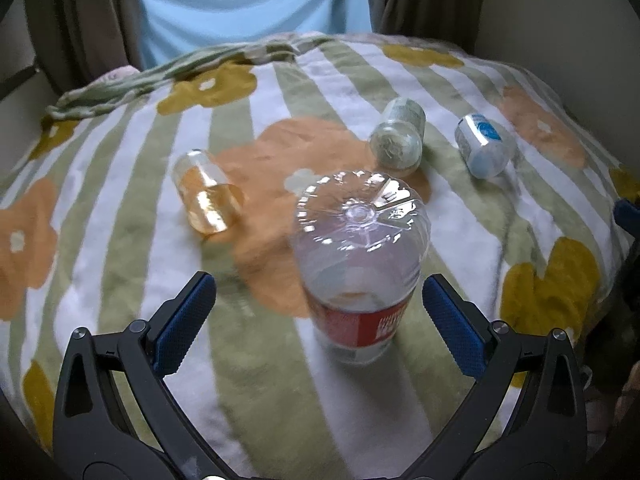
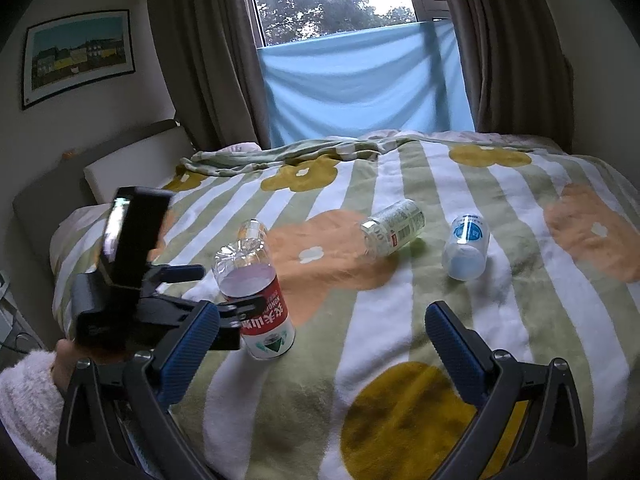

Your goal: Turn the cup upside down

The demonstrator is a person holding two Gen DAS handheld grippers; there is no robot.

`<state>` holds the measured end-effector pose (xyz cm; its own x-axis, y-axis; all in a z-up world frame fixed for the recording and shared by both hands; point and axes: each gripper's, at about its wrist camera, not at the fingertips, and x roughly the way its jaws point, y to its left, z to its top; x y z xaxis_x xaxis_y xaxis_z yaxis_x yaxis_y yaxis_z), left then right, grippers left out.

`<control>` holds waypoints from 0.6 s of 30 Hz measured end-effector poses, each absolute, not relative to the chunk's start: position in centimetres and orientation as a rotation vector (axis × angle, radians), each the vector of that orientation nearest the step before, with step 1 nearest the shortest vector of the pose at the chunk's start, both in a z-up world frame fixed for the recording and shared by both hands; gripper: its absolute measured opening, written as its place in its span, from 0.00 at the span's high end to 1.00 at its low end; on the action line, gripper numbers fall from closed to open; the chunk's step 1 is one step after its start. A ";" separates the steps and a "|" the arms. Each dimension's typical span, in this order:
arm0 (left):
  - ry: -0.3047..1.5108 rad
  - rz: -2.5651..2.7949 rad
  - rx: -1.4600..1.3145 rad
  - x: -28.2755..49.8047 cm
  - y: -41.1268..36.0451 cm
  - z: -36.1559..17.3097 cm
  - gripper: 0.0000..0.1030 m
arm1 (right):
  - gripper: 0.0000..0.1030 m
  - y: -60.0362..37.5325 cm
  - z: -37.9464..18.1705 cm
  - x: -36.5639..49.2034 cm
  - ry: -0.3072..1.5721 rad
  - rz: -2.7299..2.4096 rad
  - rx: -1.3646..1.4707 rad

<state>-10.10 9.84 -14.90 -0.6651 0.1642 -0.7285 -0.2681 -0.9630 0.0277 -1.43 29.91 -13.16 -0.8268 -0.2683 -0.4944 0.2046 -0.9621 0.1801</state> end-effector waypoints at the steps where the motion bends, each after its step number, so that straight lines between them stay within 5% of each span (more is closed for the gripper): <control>1: 0.185 2.667 -1.134 -9.8 9.4 -14.5 0.00 | 0.00 29.7 -12.8 -1.5 -0.162 -2.790 0.774; 18: 0.166 2.955 -0.635 -3.5 3.0 -1.3 0.00 | 0.00 27.2 -3.3 -0.9 -0.044 -3.117 0.513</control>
